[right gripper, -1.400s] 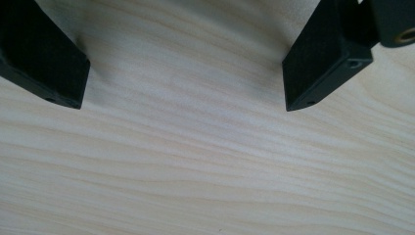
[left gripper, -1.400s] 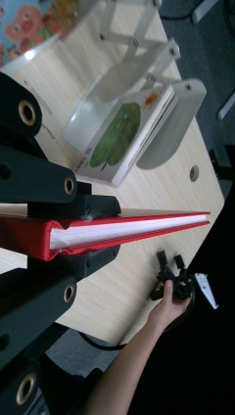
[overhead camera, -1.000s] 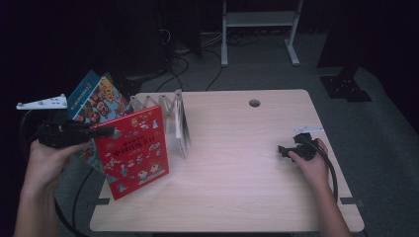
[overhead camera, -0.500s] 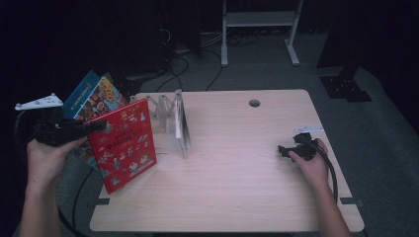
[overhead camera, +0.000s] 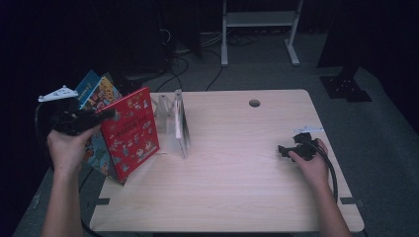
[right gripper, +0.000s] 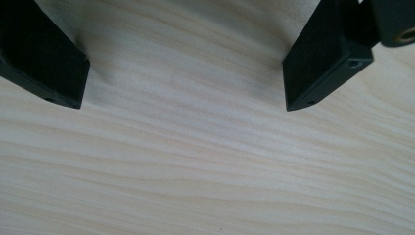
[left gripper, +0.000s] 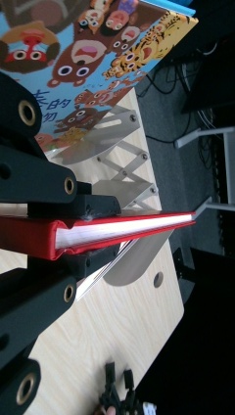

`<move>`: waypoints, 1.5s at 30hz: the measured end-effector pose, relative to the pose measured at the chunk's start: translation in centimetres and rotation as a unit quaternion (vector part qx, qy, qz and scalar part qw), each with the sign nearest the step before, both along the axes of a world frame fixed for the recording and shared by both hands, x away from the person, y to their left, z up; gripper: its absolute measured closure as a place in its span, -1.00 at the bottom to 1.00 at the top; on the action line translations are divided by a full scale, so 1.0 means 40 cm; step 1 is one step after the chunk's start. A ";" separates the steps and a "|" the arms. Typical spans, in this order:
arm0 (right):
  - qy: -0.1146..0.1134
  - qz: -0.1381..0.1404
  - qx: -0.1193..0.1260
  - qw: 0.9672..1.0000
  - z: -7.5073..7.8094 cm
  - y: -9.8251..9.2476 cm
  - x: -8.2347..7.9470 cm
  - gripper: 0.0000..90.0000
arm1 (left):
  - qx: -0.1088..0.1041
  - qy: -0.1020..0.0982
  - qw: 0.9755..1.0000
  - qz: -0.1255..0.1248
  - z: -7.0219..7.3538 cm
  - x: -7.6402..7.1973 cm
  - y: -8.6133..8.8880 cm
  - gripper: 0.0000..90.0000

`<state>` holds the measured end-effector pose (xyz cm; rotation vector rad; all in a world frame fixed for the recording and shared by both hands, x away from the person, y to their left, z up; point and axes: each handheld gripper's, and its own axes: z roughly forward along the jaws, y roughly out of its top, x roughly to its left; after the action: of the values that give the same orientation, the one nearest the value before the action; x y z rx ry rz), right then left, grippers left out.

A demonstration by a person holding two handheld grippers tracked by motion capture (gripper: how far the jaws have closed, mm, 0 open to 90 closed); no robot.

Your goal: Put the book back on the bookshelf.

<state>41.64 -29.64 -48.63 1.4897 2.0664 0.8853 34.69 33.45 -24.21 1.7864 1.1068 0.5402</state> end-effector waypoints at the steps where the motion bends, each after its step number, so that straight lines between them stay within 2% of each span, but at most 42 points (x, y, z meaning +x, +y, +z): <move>1: 0.000 0.000 0.000 1.000 0.000 0.000 0.000 -0.94 | 0.001 -0.001 1.000 0.002 -0.001 0.006 -0.003 0.77; 5: 0.000 0.000 0.000 1.000 0.000 0.000 0.000 -0.94 | 0.002 -0.003 1.000 0.021 -0.010 0.035 -0.018 0.77; 13: -0.001 0.001 0.000 1.000 0.000 -0.002 0.002 -0.94 | 0.019 -0.015 0.999 0.038 -0.025 0.080 -0.047 0.77; 22: -0.001 0.001 -0.001 1.000 0.000 -0.004 0.003 -0.94 | 0.013 -0.025 0.998 0.051 -0.038 0.134 -0.053 0.77; 31: 0.000 0.000 0.000 1.000 0.000 -0.005 0.004 -0.94 | 0.011 -0.034 0.998 0.060 -0.044 0.165 -0.053 0.77; 35: 0.000 0.000 0.000 1.000 0.000 -0.005 0.005 -0.94 | 0.010 -0.032 0.998 0.059 -0.052 0.179 -0.054 0.77; 40: 0.000 0.000 0.000 1.000 0.000 -0.005 0.005 -0.94 | 0.016 -0.038 0.997 0.059 -0.059 0.183 -0.059 0.77; 45: 0.000 0.000 0.000 1.000 0.000 -0.005 0.005 -0.94 | 0.023 -0.029 0.997 0.061 -0.065 0.180 -0.051 0.77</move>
<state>41.84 -29.85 -48.63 1.4891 2.0656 0.8853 41.89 31.40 -26.79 1.7386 1.1768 0.6920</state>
